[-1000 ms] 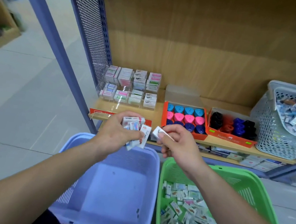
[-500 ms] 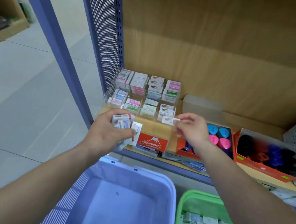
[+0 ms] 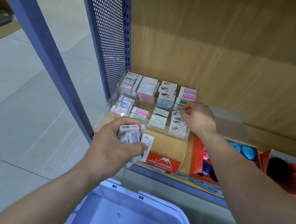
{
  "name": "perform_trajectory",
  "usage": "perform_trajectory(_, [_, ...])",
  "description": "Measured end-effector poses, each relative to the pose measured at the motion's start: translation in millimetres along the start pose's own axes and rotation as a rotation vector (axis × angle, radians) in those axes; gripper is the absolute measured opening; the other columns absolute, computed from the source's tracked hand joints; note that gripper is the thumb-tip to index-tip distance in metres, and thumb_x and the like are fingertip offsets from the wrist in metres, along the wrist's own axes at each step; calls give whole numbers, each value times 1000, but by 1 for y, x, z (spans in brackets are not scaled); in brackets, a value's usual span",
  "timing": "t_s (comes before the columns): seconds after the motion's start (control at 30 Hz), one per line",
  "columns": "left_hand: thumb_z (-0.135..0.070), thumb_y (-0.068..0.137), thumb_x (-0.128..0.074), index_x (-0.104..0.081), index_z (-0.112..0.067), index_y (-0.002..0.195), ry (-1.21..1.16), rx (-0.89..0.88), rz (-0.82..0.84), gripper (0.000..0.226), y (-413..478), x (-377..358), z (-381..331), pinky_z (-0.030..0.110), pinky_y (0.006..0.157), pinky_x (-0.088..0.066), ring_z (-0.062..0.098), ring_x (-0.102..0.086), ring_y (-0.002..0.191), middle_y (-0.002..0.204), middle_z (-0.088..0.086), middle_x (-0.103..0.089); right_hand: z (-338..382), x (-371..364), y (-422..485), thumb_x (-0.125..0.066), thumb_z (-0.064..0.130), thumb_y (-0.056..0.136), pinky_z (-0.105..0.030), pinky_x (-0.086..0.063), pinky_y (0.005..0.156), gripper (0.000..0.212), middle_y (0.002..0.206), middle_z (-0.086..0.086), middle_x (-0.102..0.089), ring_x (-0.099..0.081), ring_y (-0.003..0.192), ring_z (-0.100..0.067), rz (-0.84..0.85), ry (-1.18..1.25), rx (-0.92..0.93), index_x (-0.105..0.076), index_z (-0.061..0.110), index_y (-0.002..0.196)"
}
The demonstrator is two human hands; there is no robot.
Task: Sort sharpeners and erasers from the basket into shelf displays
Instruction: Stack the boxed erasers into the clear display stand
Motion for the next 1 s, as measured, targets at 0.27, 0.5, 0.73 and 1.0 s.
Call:
perform_trajectory(0.27, [3, 75, -82, -71, -21, 99, -8, 10, 5, 35, 1, 1, 0, 17, 47, -48, 2, -66, 58, 77, -3, -71, 7, 9, -10, -55, 31, 98, -37, -57, 74, 24, 96, -7, -73, -66, 88, -31, -114, -216, 101, -69, 18, 112])
perform_trajectory(0.5, [1, 76, -82, -73, -24, 97, -35, 33, 15, 34, -1, 1, 2, 21, 48, -52, 5, -66, 62, 82, 2, -72, 6, -11, -27, -45, 36, 102, -41, -56, 89, 41, 129, -1, -67, -63, 115, -28, 178, -242, 155, -51, 33, 143])
perform_trajectory(0.73, [1, 76, -82, -72, -20, 102, -105, 62, -18, 35, -4, 4, 2, 24, 49, -51, 16, -71, 70, 93, 11, -74, 15, 9, -44, -49, 31, 101, -40, -55, 88, 44, 134, -2, -64, -62, 117, -26, 107, -197, 176, -50, 29, 145])
perform_trajectory(1.0, [1, 81, -78, -69, -18, 111, -174, 74, 7, 37, -11, 2, 0, 25, 48, -52, 19, -72, 75, 98, 13, -75, 89, 48, -152, -57, 18, 101, -31, -57, 68, 22, 97, 3, -75, -65, 75, -13, 379, 815, 109, -68, 25, 119])
Point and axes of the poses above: each hand's wrist, its own y-axis towards the middle knuckle, its own x-axis out of the back of the hand, z = x × y, the point moved 6 cm from there along y, towards the middle knuckle
